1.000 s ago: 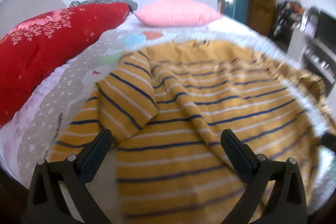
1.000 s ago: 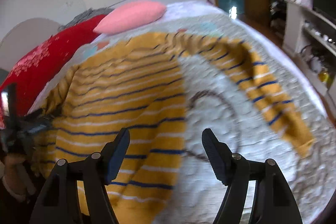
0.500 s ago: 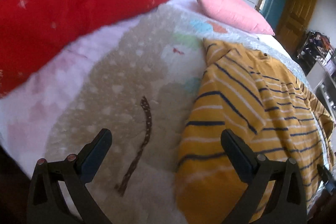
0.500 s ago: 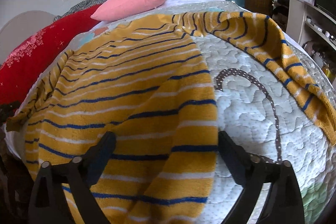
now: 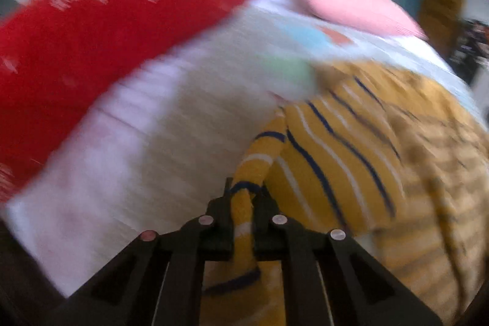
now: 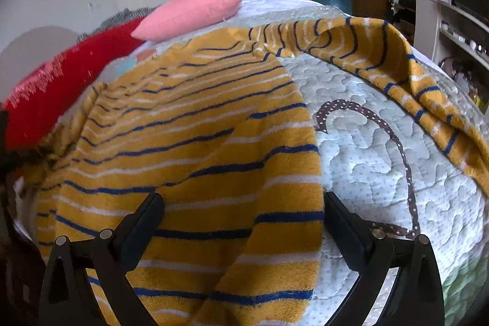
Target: Fold small clothes
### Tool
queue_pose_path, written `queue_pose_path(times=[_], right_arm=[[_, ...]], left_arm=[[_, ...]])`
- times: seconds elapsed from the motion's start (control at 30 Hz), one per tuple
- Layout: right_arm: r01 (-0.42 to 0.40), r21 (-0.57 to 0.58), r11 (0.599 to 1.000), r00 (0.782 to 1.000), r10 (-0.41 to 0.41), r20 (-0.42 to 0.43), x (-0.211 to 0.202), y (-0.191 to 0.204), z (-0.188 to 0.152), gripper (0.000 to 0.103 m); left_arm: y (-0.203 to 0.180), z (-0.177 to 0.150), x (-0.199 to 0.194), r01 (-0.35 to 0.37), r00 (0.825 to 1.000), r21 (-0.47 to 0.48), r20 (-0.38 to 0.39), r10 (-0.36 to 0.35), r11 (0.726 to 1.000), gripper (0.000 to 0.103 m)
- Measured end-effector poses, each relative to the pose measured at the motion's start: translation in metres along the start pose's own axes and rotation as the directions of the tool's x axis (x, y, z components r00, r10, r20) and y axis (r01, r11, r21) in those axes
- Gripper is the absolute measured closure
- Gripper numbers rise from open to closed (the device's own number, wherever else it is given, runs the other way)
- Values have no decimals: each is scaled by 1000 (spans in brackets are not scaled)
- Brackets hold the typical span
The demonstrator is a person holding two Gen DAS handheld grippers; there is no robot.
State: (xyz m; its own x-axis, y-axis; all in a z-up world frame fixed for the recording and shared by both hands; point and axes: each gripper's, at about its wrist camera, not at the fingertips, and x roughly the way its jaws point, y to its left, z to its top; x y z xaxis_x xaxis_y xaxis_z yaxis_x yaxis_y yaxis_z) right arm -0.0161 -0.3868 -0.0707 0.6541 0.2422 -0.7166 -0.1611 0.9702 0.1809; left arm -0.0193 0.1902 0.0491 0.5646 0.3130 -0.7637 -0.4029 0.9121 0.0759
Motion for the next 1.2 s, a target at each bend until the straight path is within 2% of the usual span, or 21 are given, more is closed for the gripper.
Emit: queue_pose_path(times=[0.1, 0.17, 0.2, 0.27, 0.3, 0.33, 0.4, 0.5, 0.57, 0.6, 0.63, 0.67, 0.77, 0.8, 0.93, 1.0, 1.07, 1.1, 1.13, 1.17, 1.2], right_arm=[[15, 2, 1000, 1000, -15, 15, 1, 1, -2, 0], [20, 4, 1000, 1000, -20, 21, 1, 1, -3, 0], [21, 5, 1000, 999, -21, 24, 1, 0, -3, 0], [20, 4, 1000, 999, -20, 29, 1, 0, -4, 0], [18, 2, 1000, 999, -18, 32, 0, 0, -4, 0], [17, -1, 1000, 999, -17, 38, 1, -1, -5, 0], [19, -5, 1000, 999, -19, 44, 1, 0, -5, 0], [28, -10, 1000, 998, -28, 48, 1, 2, -6, 0], [19, -14, 1000, 999, -18, 27, 0, 1, -3, 0], [-9, 4, 1000, 1000, 9, 17, -5, -3, 0, 0], [-66, 54, 996, 997, 64, 34, -15, -11, 2, 0], [-95, 87, 992, 994, 91, 55, -22, -18, 3, 0], [-120, 160, 980, 990, 106, 92, -42, -42, 2, 0], [-118, 172, 978, 991, 106, 80, -44, -50, 0, 1], [-167, 243, 956, 986, 161, 45, -43, -67, -16, 8], [-181, 240, 954, 983, 172, 56, -46, -64, -22, 8], [-209, 242, 947, 978, 202, 53, -45, -59, -26, 8], [-230, 244, 942, 973, 226, 46, -43, -53, -27, 9], [-245, 236, 940, 969, 244, 36, -41, -46, -28, 10], [-247, 225, 943, 969, 247, 27, -41, -40, -29, 18], [-251, 205, 946, 967, 254, 10, -39, -33, -31, 37]], left_arm=[[38, 28, 9, -161, 987, -64, 0, 161, 985, 95], [60, 38, 17, -195, 981, -98, -35, 193, 976, 94], [69, 38, 17, -170, 985, -125, -46, 165, 977, 90], [79, 31, 9, -69, 997, -189, -44, 61, 980, 73], [77, 24, 2, -33, 999, -202, -38, 26, 979, 54], [71, 11, -8, 16, 999, -203, -26, -22, 979, 46], [52, -5, -24, 91, 995, -172, -18, -95, 981, 44], [15, -41, -44, 281, 957, -132, -39, -288, 951, 43], [-14, -69, -52, 393, 911, -130, -79, -405, 910, 43], [-27, -81, -55, 440, 886, -130, -100, -453, 889, 43], [-44, -97, -60, 502, 848, -126, -119, -516, 856, 43], [-56, -105, -65, 531, 831, -116, -124, -543, 839, 43], [-91, -130, -84, 556, 827, -9, -101, -553, 831, 38], [-99, -135, -87, 566, 821, 12, -101, -562, 825, 32], [-118, -155, -90, 629, 774, -4, -92, -626, 778, 12], [-126, -160, -92, 609, 791, 8, -78, -607, 793, 11], [-137, -165, -95, 599, 799, 17, -87, -595, 801, 13], [-138, -166, -96, 589, 805, 1, -94, -586, 808, 32], [-139, -167, -98, 562, 823, -2, -96, -559, 827, 64], [-140, -165, -95, 518, 851, 1, -105, -515, 855, 78], [-135, -162, -92, 520, 846, -20, -125, -519, 854, 90]])
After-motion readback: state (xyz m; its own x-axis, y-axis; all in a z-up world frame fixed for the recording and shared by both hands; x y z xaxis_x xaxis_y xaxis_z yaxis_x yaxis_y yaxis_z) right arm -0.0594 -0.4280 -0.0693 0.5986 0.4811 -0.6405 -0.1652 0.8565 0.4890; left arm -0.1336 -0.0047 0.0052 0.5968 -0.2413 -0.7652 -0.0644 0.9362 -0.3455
